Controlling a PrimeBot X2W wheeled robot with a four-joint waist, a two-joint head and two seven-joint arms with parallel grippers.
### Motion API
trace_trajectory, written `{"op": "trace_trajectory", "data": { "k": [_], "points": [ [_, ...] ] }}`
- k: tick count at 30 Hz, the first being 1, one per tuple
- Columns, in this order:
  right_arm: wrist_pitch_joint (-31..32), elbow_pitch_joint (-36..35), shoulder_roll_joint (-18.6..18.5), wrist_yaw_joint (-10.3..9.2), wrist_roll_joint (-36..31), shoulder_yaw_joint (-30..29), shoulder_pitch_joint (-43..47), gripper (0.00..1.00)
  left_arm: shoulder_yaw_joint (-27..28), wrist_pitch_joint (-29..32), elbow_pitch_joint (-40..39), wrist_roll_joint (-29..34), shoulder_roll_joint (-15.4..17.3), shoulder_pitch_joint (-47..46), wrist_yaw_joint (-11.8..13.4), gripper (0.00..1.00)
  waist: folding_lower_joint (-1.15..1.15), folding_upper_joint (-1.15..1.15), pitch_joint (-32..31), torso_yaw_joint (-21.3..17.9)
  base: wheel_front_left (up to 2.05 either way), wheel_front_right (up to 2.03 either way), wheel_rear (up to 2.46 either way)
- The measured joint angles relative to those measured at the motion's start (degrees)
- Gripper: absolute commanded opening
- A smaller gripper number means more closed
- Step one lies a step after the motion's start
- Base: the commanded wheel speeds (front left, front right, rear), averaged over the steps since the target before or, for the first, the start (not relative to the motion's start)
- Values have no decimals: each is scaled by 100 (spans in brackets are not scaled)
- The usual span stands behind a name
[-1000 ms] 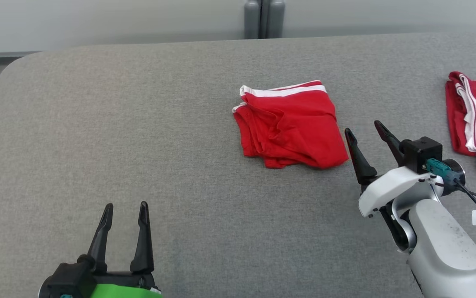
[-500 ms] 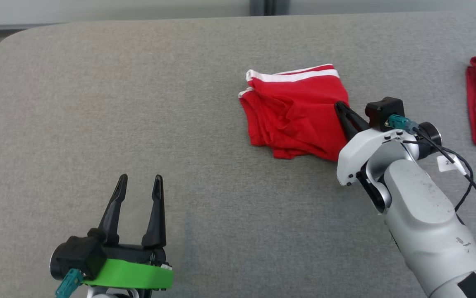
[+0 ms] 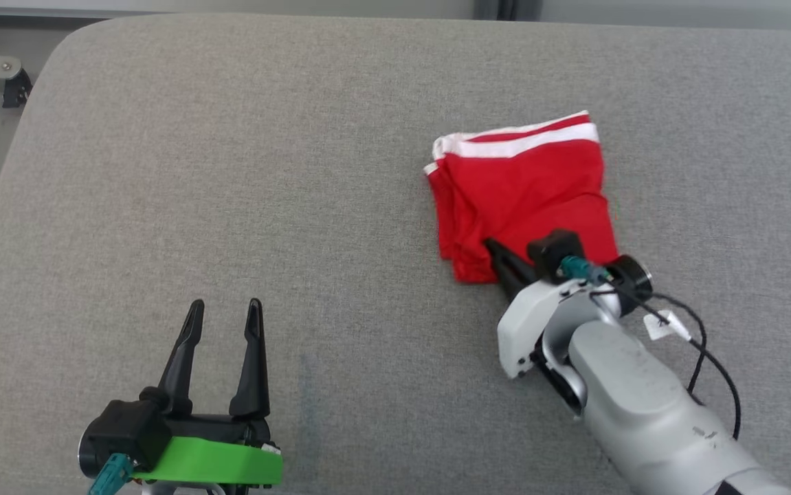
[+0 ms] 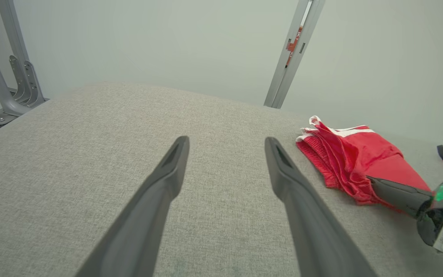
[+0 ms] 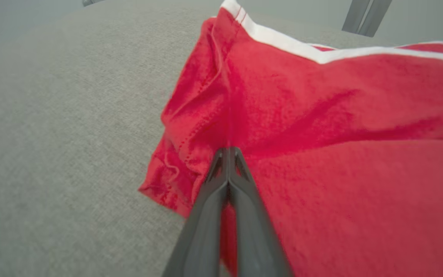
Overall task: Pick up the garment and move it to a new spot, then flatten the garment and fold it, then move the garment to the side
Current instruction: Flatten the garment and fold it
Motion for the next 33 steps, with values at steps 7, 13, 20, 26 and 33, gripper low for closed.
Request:
{"op": "trace_trajectory", "data": {
  "k": [7,13,20,26,33],
  "points": [
    [-136,-472,31,2,567,956,288,0,74,0,-40,88,0,157,26,100,0,0,-280,-303,0,0,0],
    [-207,-658,27,2,879,1141,571,0,136,0,-29,112,0,288,54,100,0,0,-551,-596,0,0,0],
    [-279,-1268,-207,2,565,-23,1010,0,296,0,-10,149,-1,563,83,100,0,0,-896,-860,0,0,0],
    [-279,-2447,-576,4,-71,-1462,2108,96,434,0,97,183,-1,854,83,100,0,0,-1205,-1008,0,0,0],
    [-283,-3428,-623,2,-437,-2725,3409,100,577,0,91,193,0,1062,80,100,0,0,-1489,-1069,0,0,0]
  ]
}}
